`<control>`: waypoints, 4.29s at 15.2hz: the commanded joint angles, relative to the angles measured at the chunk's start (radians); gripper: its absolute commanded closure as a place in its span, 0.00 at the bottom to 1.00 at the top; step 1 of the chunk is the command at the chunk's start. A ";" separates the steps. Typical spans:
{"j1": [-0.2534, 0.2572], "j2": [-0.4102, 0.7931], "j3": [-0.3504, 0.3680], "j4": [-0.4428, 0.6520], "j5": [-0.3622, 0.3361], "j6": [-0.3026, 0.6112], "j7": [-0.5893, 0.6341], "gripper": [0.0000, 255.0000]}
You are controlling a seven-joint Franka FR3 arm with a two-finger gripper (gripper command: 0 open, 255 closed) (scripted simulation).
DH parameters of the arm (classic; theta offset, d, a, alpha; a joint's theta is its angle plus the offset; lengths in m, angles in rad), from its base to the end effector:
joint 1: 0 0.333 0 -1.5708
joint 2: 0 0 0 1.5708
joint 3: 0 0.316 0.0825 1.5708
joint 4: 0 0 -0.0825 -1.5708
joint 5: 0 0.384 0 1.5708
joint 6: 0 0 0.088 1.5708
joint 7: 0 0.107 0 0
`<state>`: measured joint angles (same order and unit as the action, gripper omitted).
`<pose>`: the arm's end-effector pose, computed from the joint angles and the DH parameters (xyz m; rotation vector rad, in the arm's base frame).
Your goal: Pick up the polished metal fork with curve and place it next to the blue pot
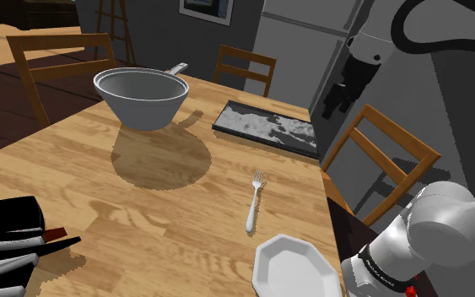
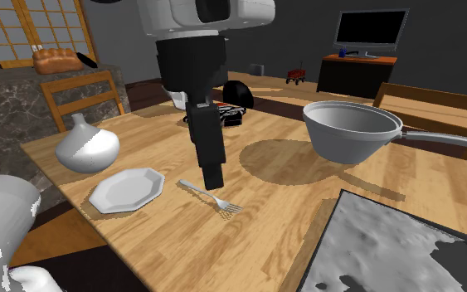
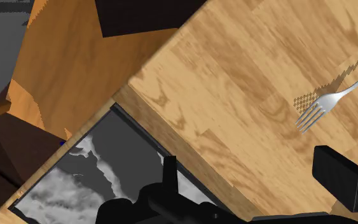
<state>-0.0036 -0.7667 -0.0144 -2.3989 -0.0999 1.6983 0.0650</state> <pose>0.3232 -0.0164 0.5760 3.0502 -0.1066 0.1043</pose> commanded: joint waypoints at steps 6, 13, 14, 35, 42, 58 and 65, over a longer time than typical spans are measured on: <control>-0.019 -0.018 0.108 -0.131 0.083 0.104 0.257 0.00; -0.037 0.060 0.283 -0.235 0.209 0.287 0.617 0.00; -0.041 0.082 0.309 -0.242 0.225 0.317 0.669 0.00; -0.152 0.476 0.587 -0.247 0.246 0.729 1.182 0.00; -0.152 0.477 0.587 -0.246 0.246 0.729 1.183 1.00; -0.129 0.377 0.547 -0.191 0.278 0.579 1.147 1.00; -0.122 0.320 0.521 -0.136 0.285 0.469 1.131 1.00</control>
<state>-0.1264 -0.4389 0.5097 -2.5448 0.1842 2.1848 1.1973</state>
